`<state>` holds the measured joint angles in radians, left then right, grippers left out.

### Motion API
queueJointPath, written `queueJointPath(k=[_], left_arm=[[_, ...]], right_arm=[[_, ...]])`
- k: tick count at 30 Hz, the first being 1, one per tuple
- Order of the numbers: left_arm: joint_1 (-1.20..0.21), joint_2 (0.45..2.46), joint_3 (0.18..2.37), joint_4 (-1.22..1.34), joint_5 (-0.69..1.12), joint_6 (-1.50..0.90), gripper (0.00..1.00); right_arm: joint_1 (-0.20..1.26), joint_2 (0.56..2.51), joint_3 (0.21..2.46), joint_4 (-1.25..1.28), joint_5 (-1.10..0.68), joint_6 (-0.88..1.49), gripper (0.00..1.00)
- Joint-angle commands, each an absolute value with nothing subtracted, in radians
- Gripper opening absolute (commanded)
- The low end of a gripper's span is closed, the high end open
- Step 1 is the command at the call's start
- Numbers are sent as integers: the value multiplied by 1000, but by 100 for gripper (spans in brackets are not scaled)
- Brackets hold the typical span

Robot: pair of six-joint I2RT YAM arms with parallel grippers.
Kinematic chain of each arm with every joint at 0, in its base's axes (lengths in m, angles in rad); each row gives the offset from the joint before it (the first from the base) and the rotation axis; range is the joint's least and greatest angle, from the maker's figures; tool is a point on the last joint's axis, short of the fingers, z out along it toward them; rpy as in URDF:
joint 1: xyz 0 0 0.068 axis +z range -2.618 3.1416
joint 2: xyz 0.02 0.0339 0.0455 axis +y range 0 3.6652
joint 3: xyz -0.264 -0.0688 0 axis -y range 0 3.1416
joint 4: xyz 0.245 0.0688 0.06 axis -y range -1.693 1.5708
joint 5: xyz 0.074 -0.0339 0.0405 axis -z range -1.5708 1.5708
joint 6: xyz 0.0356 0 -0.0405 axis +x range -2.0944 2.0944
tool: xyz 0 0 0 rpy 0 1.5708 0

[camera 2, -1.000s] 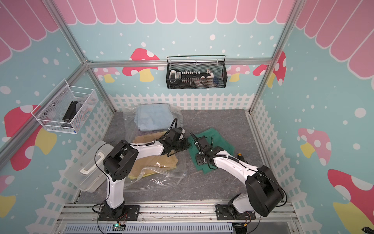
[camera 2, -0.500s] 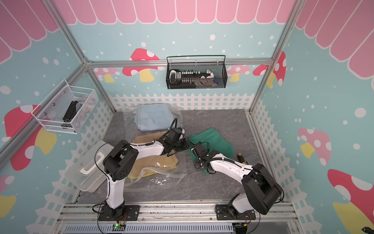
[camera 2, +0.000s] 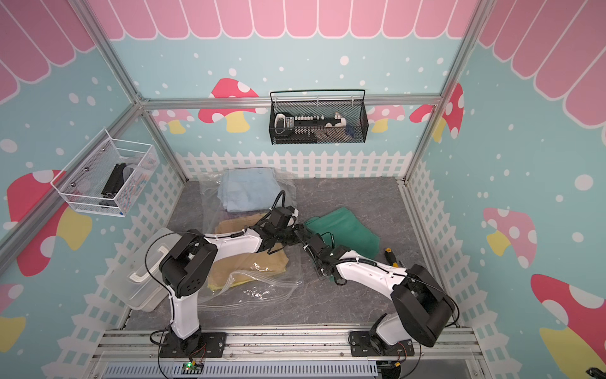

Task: Take the trousers out of the vacuum bag
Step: Adjust the trousers at the center of the board.

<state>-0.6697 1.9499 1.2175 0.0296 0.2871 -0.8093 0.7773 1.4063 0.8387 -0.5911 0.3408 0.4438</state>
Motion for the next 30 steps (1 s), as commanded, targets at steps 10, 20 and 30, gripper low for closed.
queueJointPath(k=[10, 20, 30], left_arm=[[-667, 1868, 1327, -165, 248, -715, 78], [-722, 1988, 1417, -121, 299, -768, 74], [-774, 2055, 1393, -96, 228, -883, 71]], right_arm=[[832, 1234, 706, -639, 337, 594, 10], [827, 1105, 612, -568, 290, 642, 66], [547, 1022, 637, -504, 63, 590, 77]])
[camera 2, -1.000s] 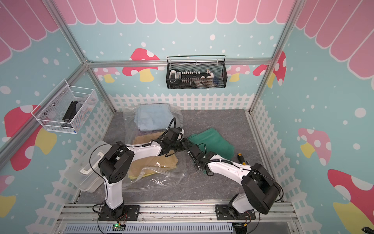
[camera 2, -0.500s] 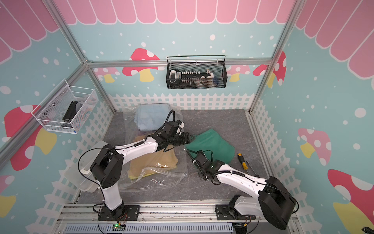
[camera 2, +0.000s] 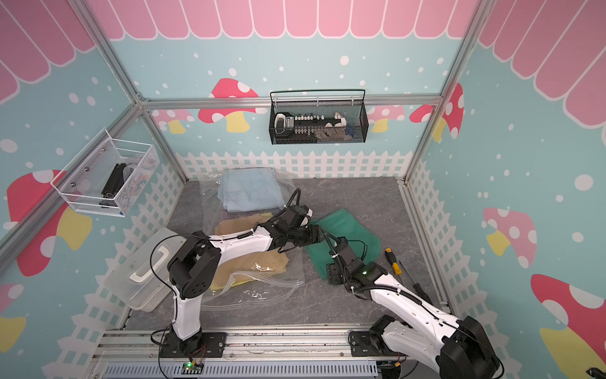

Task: Take the trousers out of the vacuum bag
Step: Adjust the trousers at the center of the board.

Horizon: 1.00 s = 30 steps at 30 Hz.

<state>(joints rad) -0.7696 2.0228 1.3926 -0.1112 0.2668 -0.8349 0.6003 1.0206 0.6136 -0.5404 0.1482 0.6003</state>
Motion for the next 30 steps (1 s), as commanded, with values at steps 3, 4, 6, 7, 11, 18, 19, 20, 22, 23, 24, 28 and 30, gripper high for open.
queueJointPath(k=[3, 4, 6, 7, 11, 18, 19, 20, 22, 23, 24, 28, 30], left_arm=[[-773, 2081, 1395, -94, 206, -913, 72], [-772, 2091, 1398, -92, 204, -918, 72], [-767, 2109, 1410, -93, 205, -925, 72], [-767, 2116, 1417, -94, 207, -923, 73], [-767, 2140, 1448, -116, 200, -918, 73], [-762, 2192, 1531, -169, 196, -886, 74], [-761, 2201, 1542, -173, 196, -882, 74], [-759, 2212, 1557, -180, 196, -878, 74], [-755, 2236, 1589, -195, 201, -868, 74], [-753, 2246, 1607, -198, 203, -864, 74], [-752, 2256, 1625, -201, 205, -858, 74], [-747, 2308, 1711, -235, 203, -841, 74], [-743, 2337, 1761, -255, 206, -838, 75]], right_arm=[[479, 1064, 667, -485, 43, 567, 81], [458, 1083, 681, -484, 43, 562, 82], [409, 1112, 692, -468, 33, 555, 83], [379, 1125, 696, -452, 20, 551, 84], [289, 1173, 730, -422, -11, 530, 85], [129, 1299, 747, -345, -72, 534, 87], [115, 1316, 743, -335, -78, 539, 87], [101, 1335, 737, -322, -82, 543, 87], [82, 1361, 719, -305, -82, 556, 86], [75, 1364, 702, -288, -87, 561, 86], [75, 1362, 685, -271, -89, 568, 87], [75, 1357, 621, -210, -131, 599, 87], [75, 1361, 590, -171, -152, 616, 87]])
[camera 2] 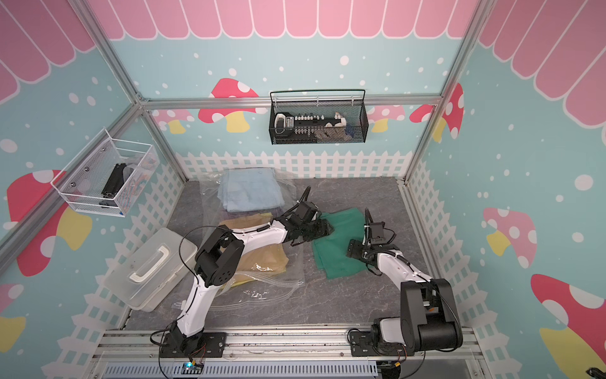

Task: Take the trousers out of the vacuum bag
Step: Adjust the trousers at the center of the board.

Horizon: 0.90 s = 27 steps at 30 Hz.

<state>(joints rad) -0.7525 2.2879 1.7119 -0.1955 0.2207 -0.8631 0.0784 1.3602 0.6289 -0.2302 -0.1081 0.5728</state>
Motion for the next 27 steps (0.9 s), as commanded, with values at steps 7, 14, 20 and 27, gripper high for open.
queueJointPath(k=[7, 14, 20, 27], left_arm=[[-731, 2368, 1837, -282, 214, -841, 77], [-733, 2228, 1824, -318, 225, -764, 92], [-742, 2059, 1767, -355, 223, -668, 99], [-758, 1804, 1566, -372, 226, -565, 99]], right_arm=[[74, 1350, 549, -105, -200, 628, 87], [75, 1227, 596, -186, -183, 567, 87], [91, 1151, 637, -230, -196, 545, 90], [123, 1124, 657, -309, -166, 518, 94]])
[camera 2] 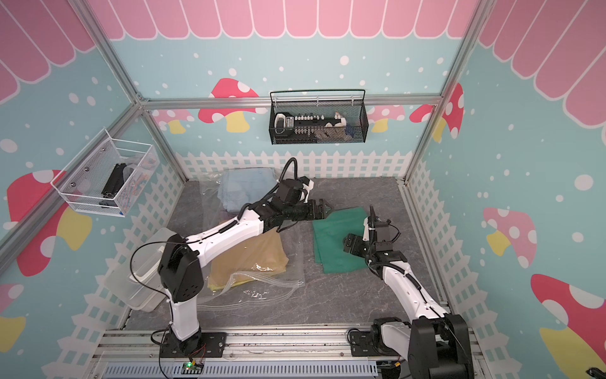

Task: Take the trousers out of the vacuum bag
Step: Adjust the trousers at the center of the board.

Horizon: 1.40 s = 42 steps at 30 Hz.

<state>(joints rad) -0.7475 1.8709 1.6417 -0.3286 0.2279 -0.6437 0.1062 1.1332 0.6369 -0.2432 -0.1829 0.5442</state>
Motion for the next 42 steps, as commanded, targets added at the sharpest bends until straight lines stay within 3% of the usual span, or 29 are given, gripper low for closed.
queueJointPath(k=[1, 14, 21, 32, 42], left_arm=[[-760, 1767, 1530, -377, 217, -552, 99], [-779, 1141, 1027, -559, 8, -448, 99], [-782, 882, 928, -700, -52, -437, 99], [-782, 774, 885, -839, -107, -426, 99], [-833, 808, 899, -903, -220, -470, 99]], right_arm=[[129, 1126, 657, -315, -157, 511, 94], [251, 1255, 659, -364, -30, 504, 98], [344, 1400, 689, -319, 32, 555, 98], [394, 1502, 744, -271, 46, 620, 97], [405, 1269, 750, -350, -9, 595, 96]])
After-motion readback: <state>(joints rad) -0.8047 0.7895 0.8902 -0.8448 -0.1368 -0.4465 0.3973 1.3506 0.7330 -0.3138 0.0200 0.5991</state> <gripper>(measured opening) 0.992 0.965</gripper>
